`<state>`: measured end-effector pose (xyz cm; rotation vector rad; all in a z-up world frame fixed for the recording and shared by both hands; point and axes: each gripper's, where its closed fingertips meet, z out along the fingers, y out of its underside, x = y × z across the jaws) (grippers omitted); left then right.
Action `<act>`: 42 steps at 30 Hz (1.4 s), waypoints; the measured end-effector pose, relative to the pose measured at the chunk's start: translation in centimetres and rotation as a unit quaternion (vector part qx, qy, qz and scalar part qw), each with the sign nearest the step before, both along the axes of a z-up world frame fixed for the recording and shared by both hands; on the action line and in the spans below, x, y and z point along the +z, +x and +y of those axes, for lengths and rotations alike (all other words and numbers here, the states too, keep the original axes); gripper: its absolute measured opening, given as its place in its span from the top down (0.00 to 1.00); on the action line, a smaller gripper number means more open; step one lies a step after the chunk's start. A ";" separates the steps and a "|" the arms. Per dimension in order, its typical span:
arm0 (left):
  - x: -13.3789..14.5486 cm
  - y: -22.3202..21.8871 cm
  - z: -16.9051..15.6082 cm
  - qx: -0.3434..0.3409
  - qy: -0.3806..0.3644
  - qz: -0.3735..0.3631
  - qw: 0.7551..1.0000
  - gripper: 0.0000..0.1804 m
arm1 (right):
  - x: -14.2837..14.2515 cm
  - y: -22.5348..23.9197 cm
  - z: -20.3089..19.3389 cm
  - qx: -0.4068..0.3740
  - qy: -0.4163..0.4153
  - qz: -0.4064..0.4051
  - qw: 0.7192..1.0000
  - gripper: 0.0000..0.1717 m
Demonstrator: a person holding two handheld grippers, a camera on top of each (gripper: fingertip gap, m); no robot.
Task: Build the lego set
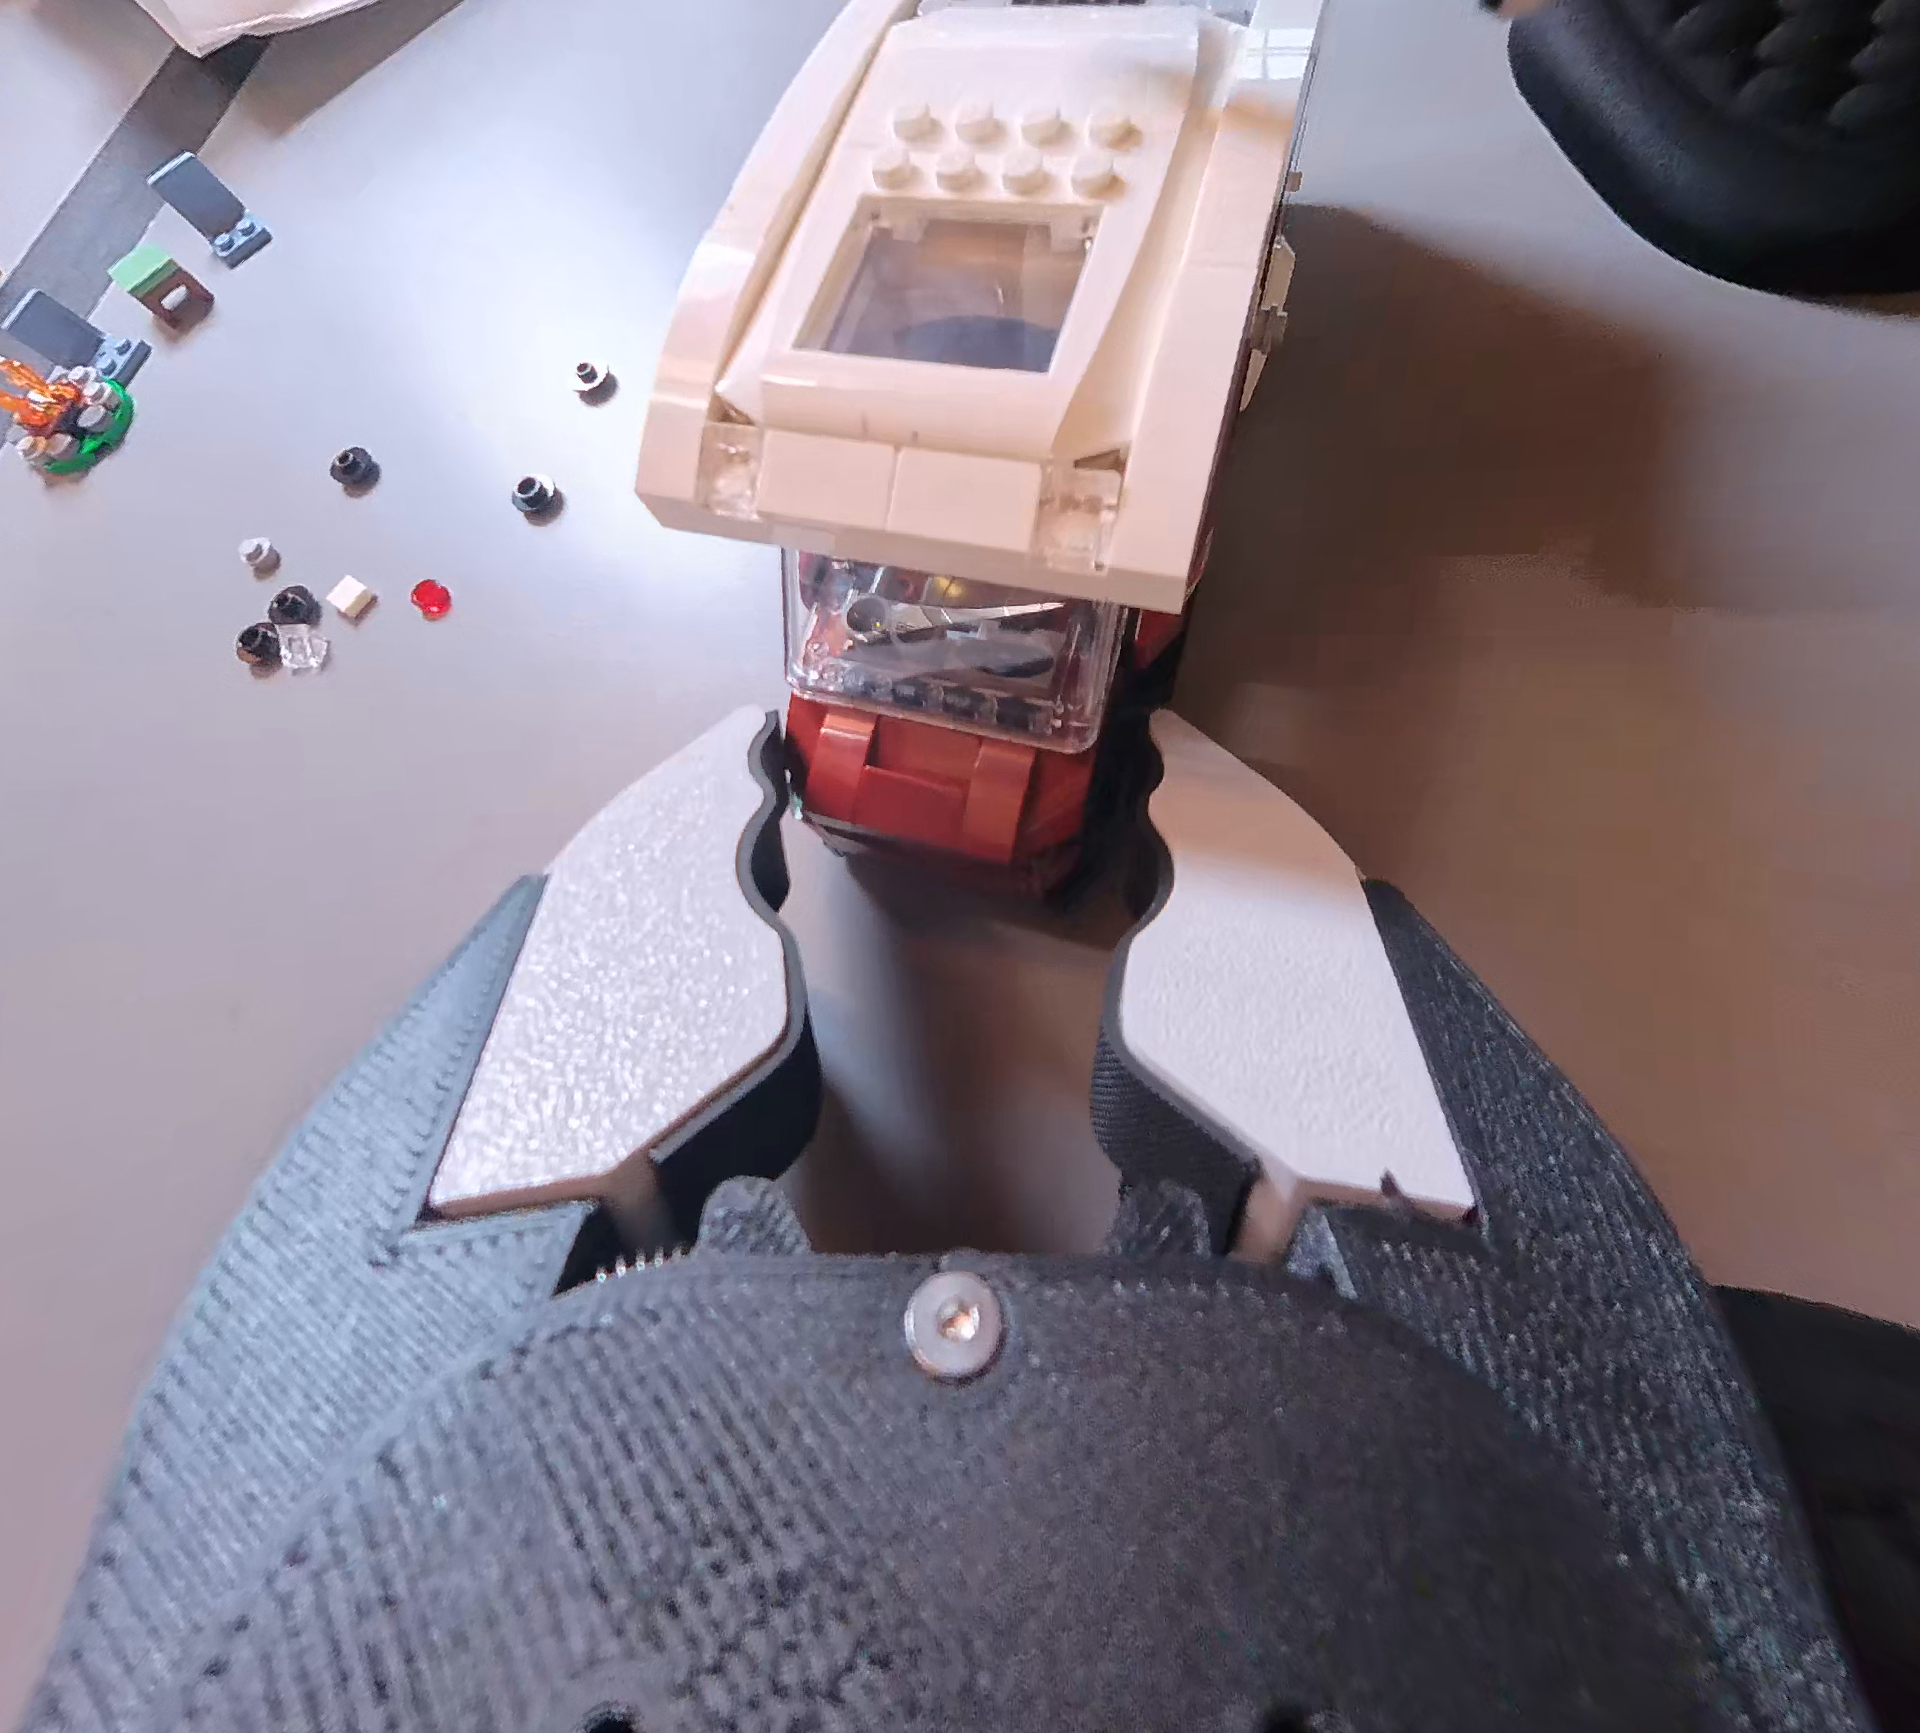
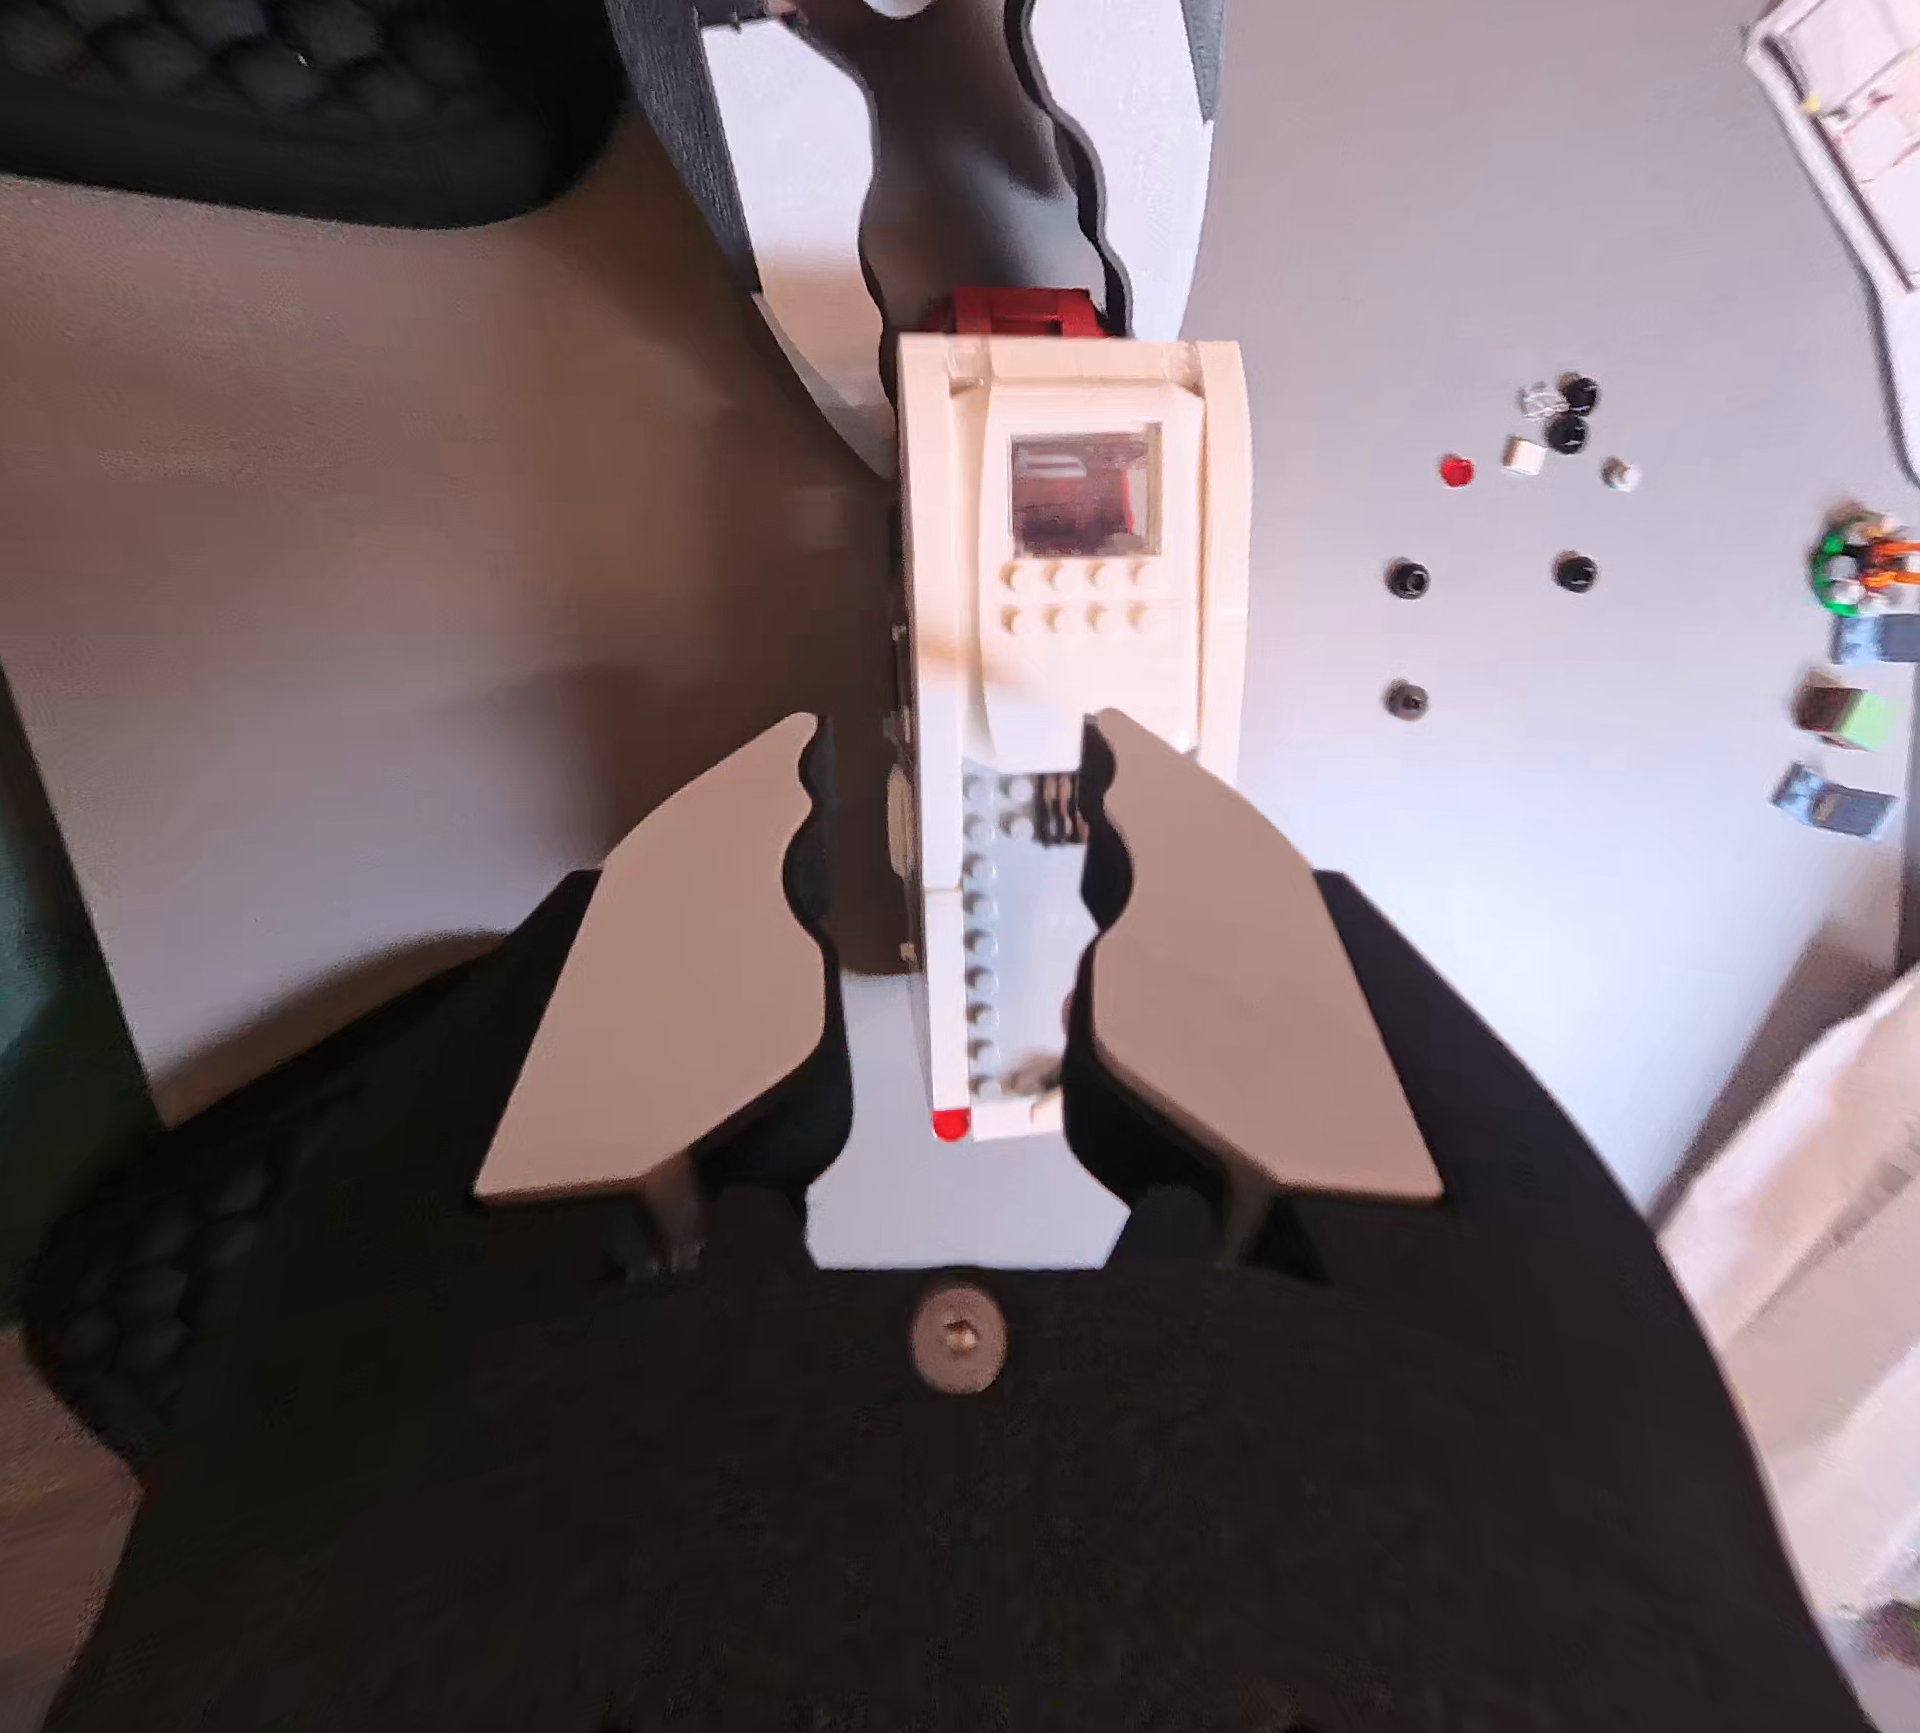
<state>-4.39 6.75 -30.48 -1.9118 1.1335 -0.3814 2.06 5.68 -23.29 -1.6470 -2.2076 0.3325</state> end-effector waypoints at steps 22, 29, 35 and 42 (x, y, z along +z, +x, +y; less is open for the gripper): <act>0.1 -0.2 0.0 0.012 0.012 0.002 1.000 0.65 | -3.9 4.3 4.9 -0.010 -0.004 -0.026 1.000 0.51; 0.8 -0.8 0.5 0.036 0.032 -0.010 0.999 0.67 | -4.1 4.2 5.8 -0.033 -0.018 -0.003 0.999 0.54; 1.8 -1.6 1.0 0.063 0.043 -0.048 0.996 0.69 | -4.1 4.5 6.7 -0.096 -0.022 0.009 0.995 0.54; 1.8 -1.7 0.9 0.064 0.056 -0.038 0.996 0.71 | -4.0 4.9 5.6 -0.194 -0.038 0.013 0.980 0.55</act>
